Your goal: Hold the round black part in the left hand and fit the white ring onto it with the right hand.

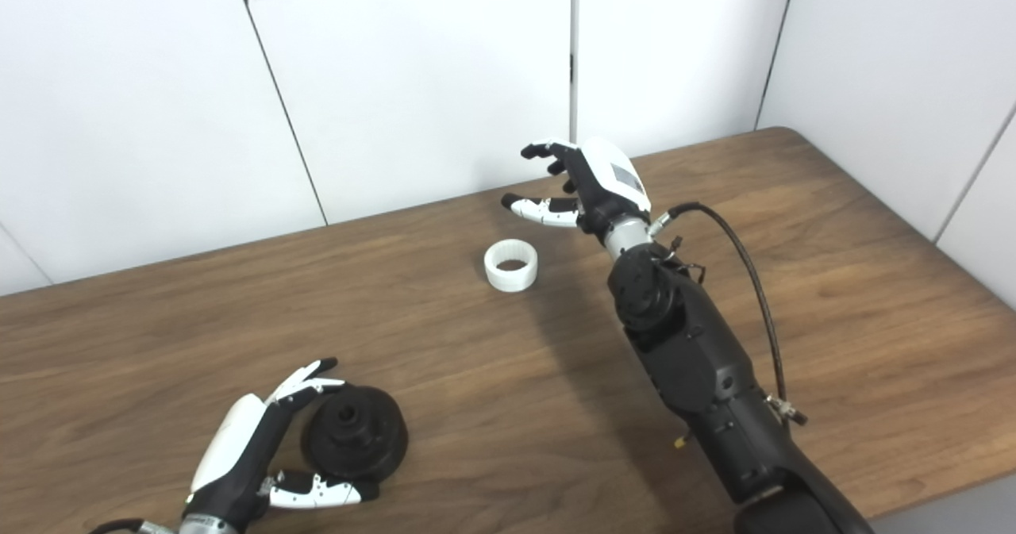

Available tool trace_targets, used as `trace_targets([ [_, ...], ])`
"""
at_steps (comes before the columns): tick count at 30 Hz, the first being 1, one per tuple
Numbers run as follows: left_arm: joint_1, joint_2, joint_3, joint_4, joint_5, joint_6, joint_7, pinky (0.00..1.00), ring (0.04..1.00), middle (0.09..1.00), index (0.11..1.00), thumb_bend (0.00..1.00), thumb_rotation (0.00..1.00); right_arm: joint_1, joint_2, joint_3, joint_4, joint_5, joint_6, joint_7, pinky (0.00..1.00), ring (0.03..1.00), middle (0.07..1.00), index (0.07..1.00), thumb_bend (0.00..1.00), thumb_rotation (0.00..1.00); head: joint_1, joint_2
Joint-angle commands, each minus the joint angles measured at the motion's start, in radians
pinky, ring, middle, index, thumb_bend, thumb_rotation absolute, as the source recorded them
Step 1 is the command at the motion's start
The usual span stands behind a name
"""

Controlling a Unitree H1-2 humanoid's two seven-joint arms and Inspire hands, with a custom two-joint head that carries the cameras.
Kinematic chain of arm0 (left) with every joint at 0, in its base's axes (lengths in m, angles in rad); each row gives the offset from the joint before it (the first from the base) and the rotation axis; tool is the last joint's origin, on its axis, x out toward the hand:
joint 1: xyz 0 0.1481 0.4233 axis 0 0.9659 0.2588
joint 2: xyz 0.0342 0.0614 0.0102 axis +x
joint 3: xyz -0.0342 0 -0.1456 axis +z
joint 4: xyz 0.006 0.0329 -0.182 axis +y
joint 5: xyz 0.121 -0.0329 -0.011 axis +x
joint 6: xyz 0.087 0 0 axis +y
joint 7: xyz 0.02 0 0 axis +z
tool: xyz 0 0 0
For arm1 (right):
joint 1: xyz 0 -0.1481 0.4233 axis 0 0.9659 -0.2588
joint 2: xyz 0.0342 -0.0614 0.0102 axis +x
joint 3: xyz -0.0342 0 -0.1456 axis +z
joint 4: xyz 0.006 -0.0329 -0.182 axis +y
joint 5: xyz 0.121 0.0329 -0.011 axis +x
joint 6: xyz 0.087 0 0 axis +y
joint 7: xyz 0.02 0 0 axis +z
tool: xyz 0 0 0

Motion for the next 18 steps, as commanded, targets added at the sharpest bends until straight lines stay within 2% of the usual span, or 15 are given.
trace_targets([
  [1,0.002,0.011,-0.011,0.041,0.023,0.035,-0.024,0.92,0.945,0.927,0.61,0.88,0.21,-0.038,-0.02,-0.001,-0.031,0.007,-0.024,0.004,0.65,0.782,0.83,0.771,0.62,0.45,0.002,0.0],
  [6,0.001,0.01,-0.015,0.039,0.026,0.044,-0.026,0.91,0.945,0.928,0.612,0.88,0.21,-0.042,-0.053,0.035,-0.044,-0.008,0.023,0.089,0.61,0.802,0.858,0.79,0.64,0.52,0.007,-0.001],
  [8,0.002,0.009,-0.016,0.035,0.026,0.051,-0.028,0.92,0.952,0.931,0.616,0.88,0.22,-0.045,-0.069,0.051,-0.053,-0.016,0.054,0.135,0.63,0.834,0.896,0.817,0.69,0.58,0.008,-0.001],
  [12,0.005,0.007,-0.018,0.029,0.031,0.054,-0.026,0.92,0.95,0.93,0.616,0.88,0.22,-0.049,-0.095,0.074,-0.053,-0.018,0.09,0.2,0.64,0.855,0.916,0.827,0.77,0.63,0.012,0.001],
  [13,0.005,0.007,-0.018,0.028,0.03,0.055,-0.027,0.93,0.951,0.931,0.617,0.88,0.21,-0.05,-0.1,0.079,-0.05,-0.017,0.095,0.211,0.64,0.86,0.92,0.829,0.82,0.64,0.013,0.001],
  [18,0.006,0.005,-0.02,0.027,0.033,0.057,-0.026,0.93,0.951,0.931,0.618,0.87,0.21,-0.056,-0.127,0.109,-0.037,-0.018,0.101,0.278,0.67,0.889,0.946,0.856,0.92,0.7,0.016,0.002],
])
